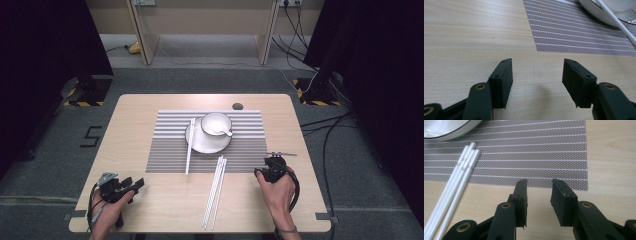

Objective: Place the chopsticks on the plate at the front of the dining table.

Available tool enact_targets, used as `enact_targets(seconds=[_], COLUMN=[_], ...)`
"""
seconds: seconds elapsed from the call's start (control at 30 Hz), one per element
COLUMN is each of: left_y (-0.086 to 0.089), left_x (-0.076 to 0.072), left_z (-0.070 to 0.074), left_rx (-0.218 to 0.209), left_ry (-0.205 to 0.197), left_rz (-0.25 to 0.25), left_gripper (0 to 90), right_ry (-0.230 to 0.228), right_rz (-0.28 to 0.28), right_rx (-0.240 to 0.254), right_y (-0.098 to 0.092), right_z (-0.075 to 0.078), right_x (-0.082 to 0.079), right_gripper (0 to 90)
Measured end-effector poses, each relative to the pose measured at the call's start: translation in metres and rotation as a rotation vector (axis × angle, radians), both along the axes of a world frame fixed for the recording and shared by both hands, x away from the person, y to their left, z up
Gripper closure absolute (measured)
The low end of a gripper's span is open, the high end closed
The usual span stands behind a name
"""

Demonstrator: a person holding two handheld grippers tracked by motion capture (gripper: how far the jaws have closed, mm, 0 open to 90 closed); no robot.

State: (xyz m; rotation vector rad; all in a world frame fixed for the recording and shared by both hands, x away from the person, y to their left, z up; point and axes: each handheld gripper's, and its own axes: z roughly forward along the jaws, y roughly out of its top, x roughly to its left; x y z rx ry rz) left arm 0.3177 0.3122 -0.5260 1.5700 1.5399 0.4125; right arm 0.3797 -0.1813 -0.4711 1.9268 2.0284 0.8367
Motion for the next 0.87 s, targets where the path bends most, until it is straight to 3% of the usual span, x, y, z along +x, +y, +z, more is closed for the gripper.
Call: enact_targets(seconds=[0.87], left_y=[0.000], left_x=[0.000], left_z=[0.000], left_rx=[0.001], left_ry=[0.000], left_rz=[0.000], left_gripper=[41.2], right_ry=[-0.029], right_rz=[-0.038], right_rx=[0.023], right_y=[-0.023], right_z=[-0.015], right_x=[-0.012], right_gripper=[62.7])
